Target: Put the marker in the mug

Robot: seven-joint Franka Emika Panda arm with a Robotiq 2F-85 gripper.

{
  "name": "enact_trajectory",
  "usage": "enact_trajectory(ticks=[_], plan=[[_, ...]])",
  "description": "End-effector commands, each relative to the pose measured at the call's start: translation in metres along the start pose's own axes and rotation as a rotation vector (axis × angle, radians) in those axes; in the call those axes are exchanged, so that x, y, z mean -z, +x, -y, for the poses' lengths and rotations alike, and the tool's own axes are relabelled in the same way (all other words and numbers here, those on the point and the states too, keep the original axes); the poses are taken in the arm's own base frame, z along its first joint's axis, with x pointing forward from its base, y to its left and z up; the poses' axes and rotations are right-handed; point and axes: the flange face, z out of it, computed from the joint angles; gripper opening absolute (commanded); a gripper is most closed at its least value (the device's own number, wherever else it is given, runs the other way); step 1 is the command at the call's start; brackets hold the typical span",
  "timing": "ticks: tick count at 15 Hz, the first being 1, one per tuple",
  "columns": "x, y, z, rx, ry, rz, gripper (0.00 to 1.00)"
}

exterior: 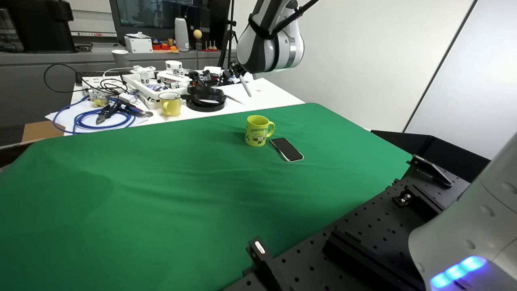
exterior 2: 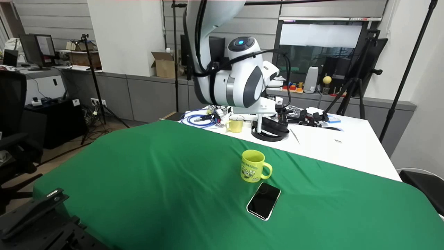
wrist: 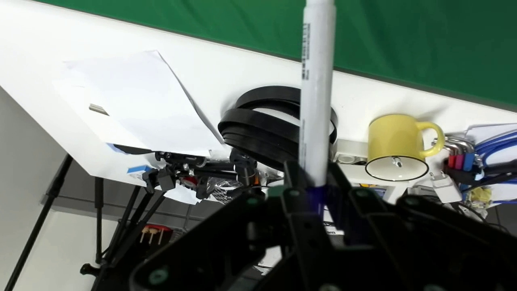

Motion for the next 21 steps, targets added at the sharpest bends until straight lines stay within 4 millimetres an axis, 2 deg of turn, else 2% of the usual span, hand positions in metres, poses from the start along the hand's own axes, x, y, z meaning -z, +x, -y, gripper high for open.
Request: enact_trajectory(ticks=[1, 21], plan=[[-0.011, 0.002, 0.0, -0.009, 0.005, -0.01, 0.05], [-0.033, -0.037, 0.009, -0.011, 0.024, 0.056, 0.05]])
